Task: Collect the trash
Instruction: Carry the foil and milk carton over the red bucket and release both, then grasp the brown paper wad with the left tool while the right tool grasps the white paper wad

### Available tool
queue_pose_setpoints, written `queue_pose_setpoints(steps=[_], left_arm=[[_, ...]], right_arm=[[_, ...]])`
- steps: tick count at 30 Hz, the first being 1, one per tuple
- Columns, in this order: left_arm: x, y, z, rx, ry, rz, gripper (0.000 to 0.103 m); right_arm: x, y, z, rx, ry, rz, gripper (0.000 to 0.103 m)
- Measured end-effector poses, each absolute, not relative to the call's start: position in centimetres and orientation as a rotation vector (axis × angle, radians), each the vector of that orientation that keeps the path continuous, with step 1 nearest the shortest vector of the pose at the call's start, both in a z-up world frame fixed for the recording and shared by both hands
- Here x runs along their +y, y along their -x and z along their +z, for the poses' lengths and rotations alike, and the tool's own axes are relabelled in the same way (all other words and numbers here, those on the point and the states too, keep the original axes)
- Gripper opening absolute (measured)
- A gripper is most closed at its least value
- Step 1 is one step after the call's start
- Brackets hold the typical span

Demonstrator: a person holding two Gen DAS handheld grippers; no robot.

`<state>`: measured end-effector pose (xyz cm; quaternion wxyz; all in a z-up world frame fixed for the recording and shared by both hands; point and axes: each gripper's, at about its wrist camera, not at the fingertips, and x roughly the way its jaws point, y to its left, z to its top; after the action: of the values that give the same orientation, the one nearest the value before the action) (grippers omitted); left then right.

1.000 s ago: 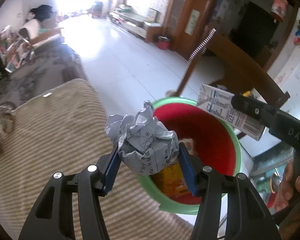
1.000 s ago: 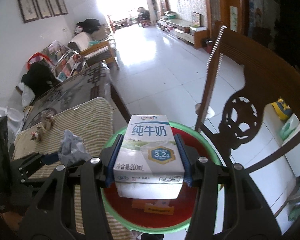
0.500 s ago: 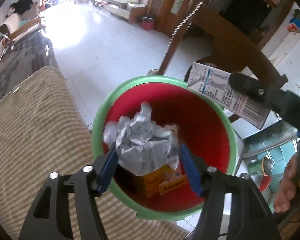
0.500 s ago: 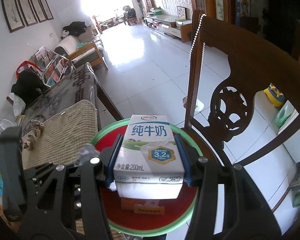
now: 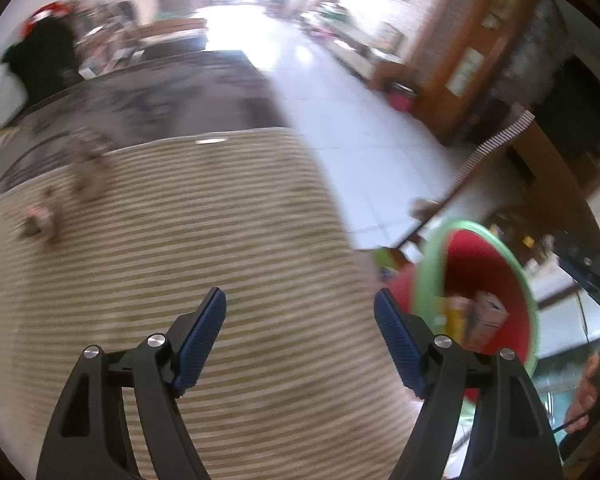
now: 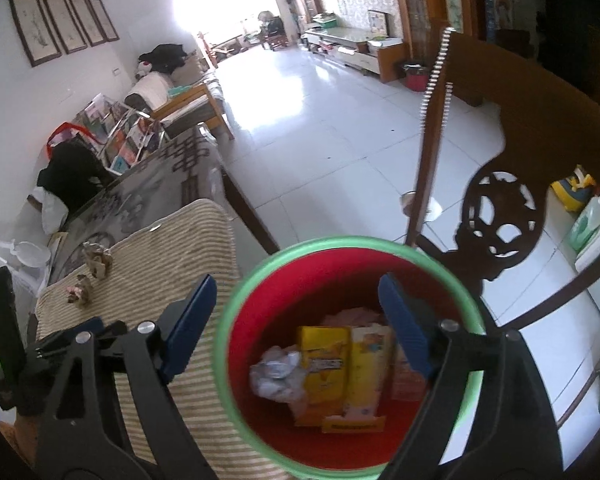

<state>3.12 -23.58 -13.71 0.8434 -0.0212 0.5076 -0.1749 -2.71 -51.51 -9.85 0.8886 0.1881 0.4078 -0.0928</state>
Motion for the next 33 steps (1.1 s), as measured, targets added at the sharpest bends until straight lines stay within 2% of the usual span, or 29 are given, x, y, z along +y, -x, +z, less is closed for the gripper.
queue_pose_setpoints(steps=[15,24,33], left_arm=[[-2.5,-5.1,-13.7,1.023,0.166,-0.053,0.073],[1.8,-8.0,-15.2,1.045,0.125,-0.096,0.074],[-0.5,-16.2,-19.4,1.096,0.069,-0.161,0.074]], right_arm=[[-36.2,-3.4,-9.1,0.879,-0.287,0.018,0.087],[-29.4,-5.1,-9.8,0.909,-0.27,0.048,0.088],[-26.9,-4.6,-10.0,0.943,-0.237,-0.001,0.088]])
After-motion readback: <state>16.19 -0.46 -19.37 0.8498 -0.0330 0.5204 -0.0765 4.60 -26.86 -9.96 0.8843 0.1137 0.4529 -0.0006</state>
